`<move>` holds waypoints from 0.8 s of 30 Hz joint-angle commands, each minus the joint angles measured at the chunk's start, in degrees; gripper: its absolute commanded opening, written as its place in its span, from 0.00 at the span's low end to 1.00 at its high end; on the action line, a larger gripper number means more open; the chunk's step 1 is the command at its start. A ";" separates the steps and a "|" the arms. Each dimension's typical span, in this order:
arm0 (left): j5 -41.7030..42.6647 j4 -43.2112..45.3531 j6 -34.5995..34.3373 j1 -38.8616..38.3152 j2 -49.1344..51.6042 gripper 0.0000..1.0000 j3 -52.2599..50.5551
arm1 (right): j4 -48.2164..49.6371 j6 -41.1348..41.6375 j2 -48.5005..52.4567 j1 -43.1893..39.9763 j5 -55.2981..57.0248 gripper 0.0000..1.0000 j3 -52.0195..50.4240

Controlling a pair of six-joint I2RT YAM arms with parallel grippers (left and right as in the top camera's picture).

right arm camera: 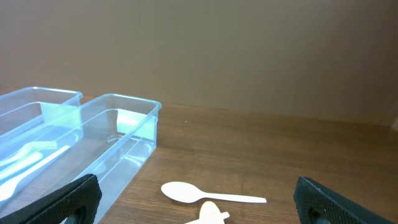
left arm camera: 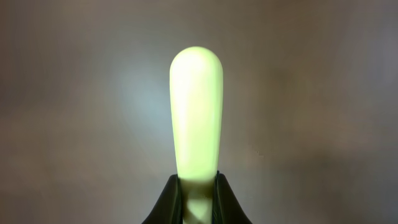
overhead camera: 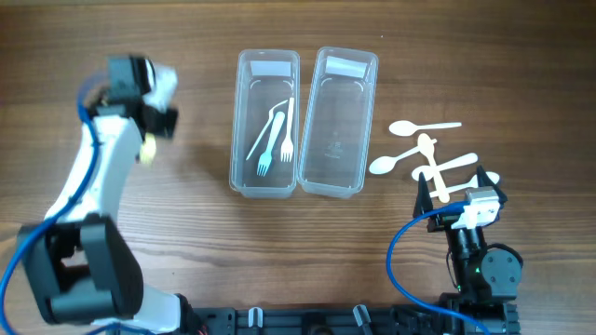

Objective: Pack container
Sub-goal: 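Place the yellow fork into the left container and lift away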

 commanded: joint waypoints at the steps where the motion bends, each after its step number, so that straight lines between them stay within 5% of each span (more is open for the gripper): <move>1: 12.81 0.48 -11.21 -4.74 -4.92 0.04 11.17 | 0.33 -0.11 -0.24 0.17 1.01 1.00 -0.04; 7: 16.11 -0.33 -26.21 -13.44 -3.15 0.04 11.96 | 0.33 -0.11 -0.24 0.17 1.01 1.00 -0.04; 16: 16.44 -3.85 -28.13 -18.67 5.70 0.04 11.96 | 0.33 -0.09 -0.24 0.17 1.01 1.00 -0.04; 17: 16.46 -3.85 -29.07 -18.84 6.36 0.11 11.96 | 0.33 -0.11 -0.24 0.17 1.01 1.00 -0.04; 18: 16.83 -3.78 -30.12 -18.97 6.82 0.34 11.96 | 0.33 -0.09 -0.24 0.17 1.01 1.00 -0.04; 19: 17.00 -3.39 -31.69 -19.10 6.97 0.74 11.96 | 0.33 -0.11 -0.24 0.17 1.01 1.00 -0.04; 20: 17.16 -2.49 -32.13 -19.10 6.82 0.84 12.00 | 0.33 -0.11 -0.24 0.17 1.01 1.00 -0.04; 24: 16.87 1.95 -32.11 -18.01 4.31 0.84 12.68 | 0.33 -0.09 -0.24 0.17 1.01 1.00 -0.04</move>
